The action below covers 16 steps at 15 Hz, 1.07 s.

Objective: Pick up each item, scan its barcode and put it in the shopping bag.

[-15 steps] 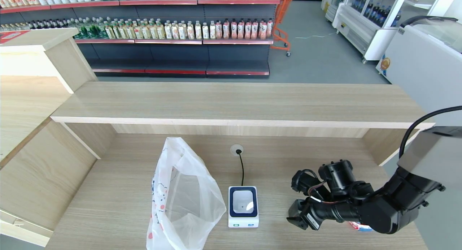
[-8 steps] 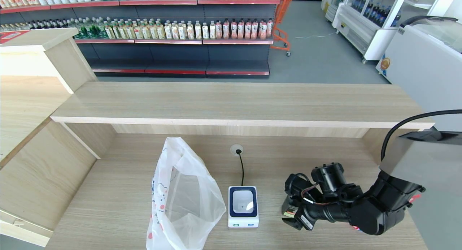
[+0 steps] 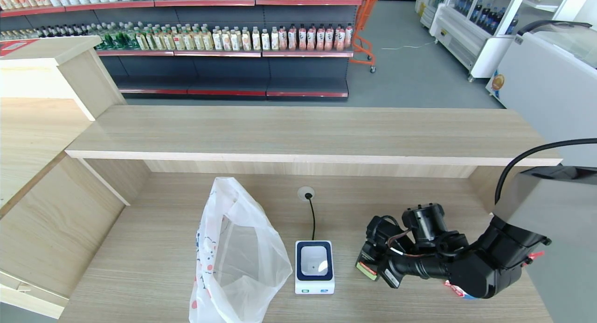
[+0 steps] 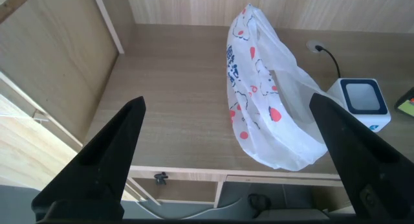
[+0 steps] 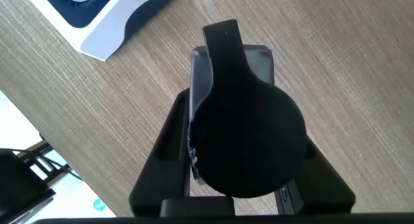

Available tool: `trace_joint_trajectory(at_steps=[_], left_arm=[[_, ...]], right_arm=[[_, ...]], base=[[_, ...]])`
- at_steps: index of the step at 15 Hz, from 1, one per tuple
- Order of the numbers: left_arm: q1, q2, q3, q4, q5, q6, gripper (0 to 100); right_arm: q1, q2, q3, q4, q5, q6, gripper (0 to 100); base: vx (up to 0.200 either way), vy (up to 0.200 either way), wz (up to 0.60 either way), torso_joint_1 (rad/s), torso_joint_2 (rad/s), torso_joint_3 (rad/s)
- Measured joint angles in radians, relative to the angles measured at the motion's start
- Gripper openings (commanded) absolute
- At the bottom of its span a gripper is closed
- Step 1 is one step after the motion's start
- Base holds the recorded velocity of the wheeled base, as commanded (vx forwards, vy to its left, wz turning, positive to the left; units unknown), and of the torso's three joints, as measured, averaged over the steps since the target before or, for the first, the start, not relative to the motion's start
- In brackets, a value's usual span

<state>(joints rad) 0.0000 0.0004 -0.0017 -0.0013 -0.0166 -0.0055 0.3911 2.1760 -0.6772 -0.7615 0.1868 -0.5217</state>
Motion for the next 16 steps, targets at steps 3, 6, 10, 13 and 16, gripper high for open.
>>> trace_joint_trajectory(at_steps=[3, 6, 10, 13, 16], left_arm=[[0.000, 0.000, 0.000, 0.000, 0.000, 0.000, 100], [0.000, 0.000, 0.000, 0.000, 0.000, 0.000, 100], [0.000, 0.000, 0.000, 0.000, 0.000, 0.000, 100], [0.000, 0.000, 0.000, 0.000, 0.000, 0.000, 100], [0.000, 0.000, 0.000, 0.000, 0.000, 0.000, 100]], right_arm=[[-0.003, -0.061, 0.046, -0.001, 0.017, 0.054, 0], [-0.016, -0.182, 0.137, -0.019, 0.021, 0.152, 0], [-0.097, -0.433, 0.271, -0.026, 0.021, 0.202, 0], [-0.160, -0.587, 0.319, -0.044, 0.021, -0.083, 0], [-0.215, -0.649, 0.336, -0.127, 0.137, -0.427, 0]], base=[[0.000, 0.000, 0.00, 0.000, 0.00, 0.000], [0.000, 0.000, 0.00, 0.000, 0.00, 0.000], [0.000, 0.000, 0.00, 0.000, 0.00, 0.000], [0.000, 0.000, 0.00, 0.000, 0.00, 0.000], [0.000, 0.000, 0.00, 0.000, 0.00, 0.000]])
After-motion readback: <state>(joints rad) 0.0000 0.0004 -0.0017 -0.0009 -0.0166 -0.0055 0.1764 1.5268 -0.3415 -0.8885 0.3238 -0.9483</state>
